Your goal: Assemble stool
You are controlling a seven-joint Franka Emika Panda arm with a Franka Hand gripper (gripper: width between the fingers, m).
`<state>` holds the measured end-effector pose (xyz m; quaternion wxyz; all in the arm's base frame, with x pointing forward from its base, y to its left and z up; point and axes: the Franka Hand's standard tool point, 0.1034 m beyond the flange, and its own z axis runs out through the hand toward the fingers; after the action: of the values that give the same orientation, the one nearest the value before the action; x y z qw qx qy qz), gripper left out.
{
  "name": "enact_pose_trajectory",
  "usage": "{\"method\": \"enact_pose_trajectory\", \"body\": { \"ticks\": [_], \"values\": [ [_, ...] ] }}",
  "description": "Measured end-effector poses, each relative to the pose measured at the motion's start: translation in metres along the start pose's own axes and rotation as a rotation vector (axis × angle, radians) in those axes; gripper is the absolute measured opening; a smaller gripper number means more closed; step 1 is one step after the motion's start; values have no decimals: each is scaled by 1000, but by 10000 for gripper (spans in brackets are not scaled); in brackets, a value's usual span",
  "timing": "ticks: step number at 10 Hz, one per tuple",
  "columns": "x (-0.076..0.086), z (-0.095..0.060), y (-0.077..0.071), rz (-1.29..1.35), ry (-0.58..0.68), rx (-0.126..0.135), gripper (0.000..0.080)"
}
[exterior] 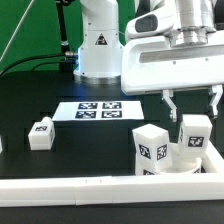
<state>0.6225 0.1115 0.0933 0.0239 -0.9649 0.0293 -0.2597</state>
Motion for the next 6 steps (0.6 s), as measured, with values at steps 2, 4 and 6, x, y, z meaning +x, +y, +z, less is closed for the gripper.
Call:
{"method": "enact_pose_trajectory", "body": {
  "ticks": [2, 4, 6],
  "values": [
    [2, 1, -3, -7, 43, 3, 330],
    [1, 1, -3, -8, 45, 3, 330],
    [1, 1, -3, -8, 45, 3, 330]
  ]
}}
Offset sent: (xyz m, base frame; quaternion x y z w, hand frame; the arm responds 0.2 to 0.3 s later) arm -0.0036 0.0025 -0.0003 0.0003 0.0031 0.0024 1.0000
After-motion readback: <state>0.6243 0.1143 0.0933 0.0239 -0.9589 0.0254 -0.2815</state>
